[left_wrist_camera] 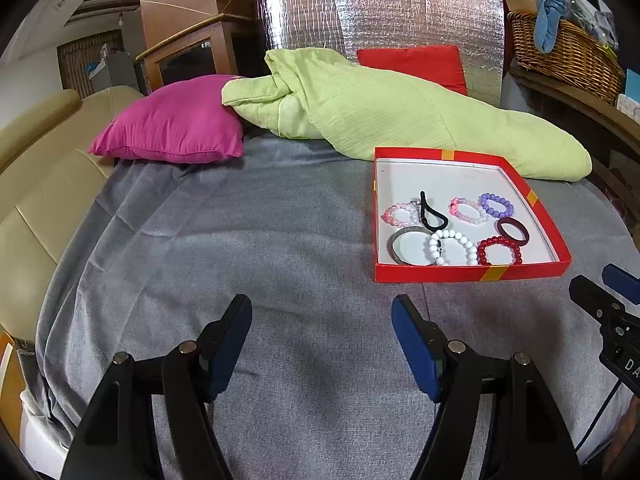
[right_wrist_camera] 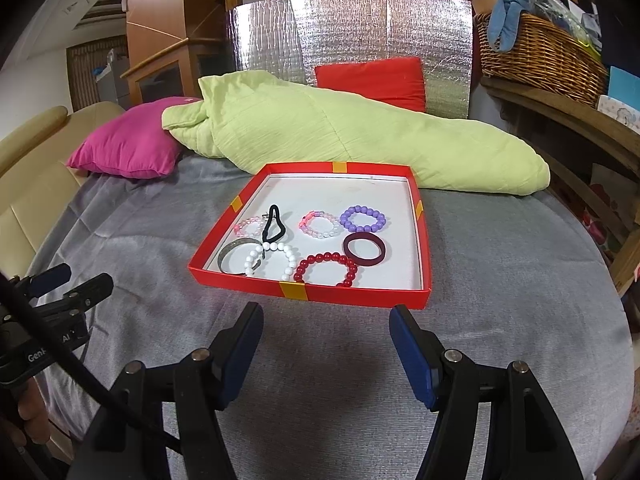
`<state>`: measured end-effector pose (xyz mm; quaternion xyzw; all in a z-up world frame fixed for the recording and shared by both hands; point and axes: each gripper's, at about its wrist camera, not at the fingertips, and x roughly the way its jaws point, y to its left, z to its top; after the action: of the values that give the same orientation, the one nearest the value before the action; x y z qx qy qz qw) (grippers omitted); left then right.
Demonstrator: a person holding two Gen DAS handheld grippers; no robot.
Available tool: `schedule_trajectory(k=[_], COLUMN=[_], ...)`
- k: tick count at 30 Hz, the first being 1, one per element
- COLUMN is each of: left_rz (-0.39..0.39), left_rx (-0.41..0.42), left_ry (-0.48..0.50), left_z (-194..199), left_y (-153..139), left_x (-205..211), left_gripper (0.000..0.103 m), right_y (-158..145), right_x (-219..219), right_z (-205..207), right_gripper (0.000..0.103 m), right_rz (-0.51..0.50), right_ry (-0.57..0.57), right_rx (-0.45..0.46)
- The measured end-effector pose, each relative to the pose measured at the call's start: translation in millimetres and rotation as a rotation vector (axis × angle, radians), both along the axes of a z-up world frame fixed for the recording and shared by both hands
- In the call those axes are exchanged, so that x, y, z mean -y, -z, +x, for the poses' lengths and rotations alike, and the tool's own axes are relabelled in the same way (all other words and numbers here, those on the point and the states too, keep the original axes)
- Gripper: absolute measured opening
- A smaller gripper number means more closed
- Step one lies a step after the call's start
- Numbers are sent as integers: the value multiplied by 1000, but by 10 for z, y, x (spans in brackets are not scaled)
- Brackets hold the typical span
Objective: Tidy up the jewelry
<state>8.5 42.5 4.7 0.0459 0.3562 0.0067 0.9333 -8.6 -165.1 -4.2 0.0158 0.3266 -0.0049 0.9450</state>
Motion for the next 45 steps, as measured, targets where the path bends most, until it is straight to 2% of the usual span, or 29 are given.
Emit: schedule_trajectory(k=[45], left_rz=[16], left_rx=[15], left_ry=[-3], left_z=[25], left_y=[9], left_x=[40], left_gripper=[73], right_y=[14], right_x=[88], right_z=[69], right_gripper=[69], right_rz=[0], right_ry=[5], right_rx=[-6])
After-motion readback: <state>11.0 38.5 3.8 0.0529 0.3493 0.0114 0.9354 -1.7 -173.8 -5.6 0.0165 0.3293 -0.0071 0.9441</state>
